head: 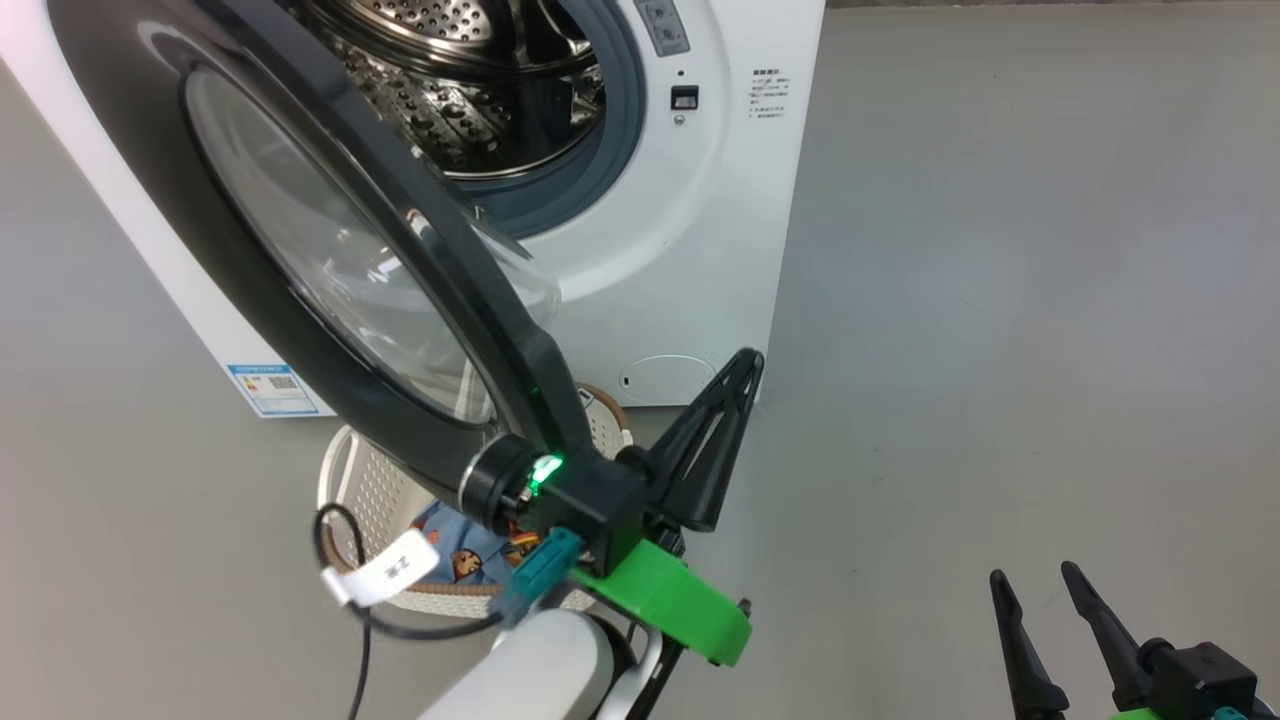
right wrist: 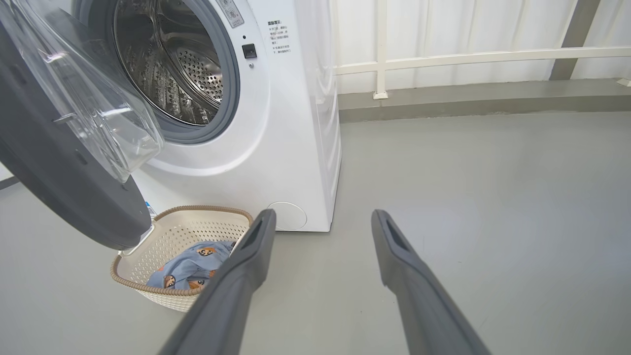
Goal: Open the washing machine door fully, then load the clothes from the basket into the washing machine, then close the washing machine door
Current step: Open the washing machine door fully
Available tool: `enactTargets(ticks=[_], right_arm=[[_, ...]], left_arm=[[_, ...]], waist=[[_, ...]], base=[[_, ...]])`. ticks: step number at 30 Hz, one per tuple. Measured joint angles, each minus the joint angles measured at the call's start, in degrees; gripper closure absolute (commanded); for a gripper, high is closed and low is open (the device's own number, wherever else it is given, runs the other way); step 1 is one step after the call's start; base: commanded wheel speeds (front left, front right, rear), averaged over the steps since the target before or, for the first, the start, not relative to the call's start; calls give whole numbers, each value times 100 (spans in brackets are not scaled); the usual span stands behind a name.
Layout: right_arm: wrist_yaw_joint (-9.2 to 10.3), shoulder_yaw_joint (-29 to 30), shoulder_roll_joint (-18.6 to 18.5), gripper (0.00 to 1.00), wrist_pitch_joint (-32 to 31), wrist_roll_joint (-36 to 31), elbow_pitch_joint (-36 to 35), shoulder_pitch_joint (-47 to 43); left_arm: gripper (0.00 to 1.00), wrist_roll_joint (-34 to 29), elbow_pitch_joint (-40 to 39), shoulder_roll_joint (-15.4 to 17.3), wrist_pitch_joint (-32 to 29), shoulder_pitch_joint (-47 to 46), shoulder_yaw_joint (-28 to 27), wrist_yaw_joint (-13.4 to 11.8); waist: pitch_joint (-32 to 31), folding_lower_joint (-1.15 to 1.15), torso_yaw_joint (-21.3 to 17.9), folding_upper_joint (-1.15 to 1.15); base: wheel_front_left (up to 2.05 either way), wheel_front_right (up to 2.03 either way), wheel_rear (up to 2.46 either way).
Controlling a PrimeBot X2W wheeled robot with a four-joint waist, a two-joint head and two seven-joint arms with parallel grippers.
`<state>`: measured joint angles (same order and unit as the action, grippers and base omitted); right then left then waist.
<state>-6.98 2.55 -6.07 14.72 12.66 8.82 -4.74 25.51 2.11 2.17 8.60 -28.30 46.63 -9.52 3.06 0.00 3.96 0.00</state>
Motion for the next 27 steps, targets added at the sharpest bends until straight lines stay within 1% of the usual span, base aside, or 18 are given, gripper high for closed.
enactTargets(ticks=[3,6,10,16,27], right_arm=[[0,-4,-4,0,0,0,2,0],[0,-9,-5,0,0,0,-7,0],[0,18,-20,0,0,-1,-29,0],[0,78,-62,0,0,-14,-74,-1],[0,174,-69,0,0,-14,-110,0]], left_arm=[[100,236,383,2,-44,-121,163,-132],[100,345,715,3,-51,-261,189,-296],[100,508,1060,2,-31,-402,186,-428],[100,636,1438,1,109,-470,166,-545],[100,748,2072,-1,270,-522,69,-644]], waist=[[-7,0,-23,0],[-28,0,-38,0],[-51,0,-51,0],[-61,0,-52,0],[2,0,-14,0]], base=[[0,0,0],[0,0,0],[0,0,0],[0,0,0],[0,0,0]])
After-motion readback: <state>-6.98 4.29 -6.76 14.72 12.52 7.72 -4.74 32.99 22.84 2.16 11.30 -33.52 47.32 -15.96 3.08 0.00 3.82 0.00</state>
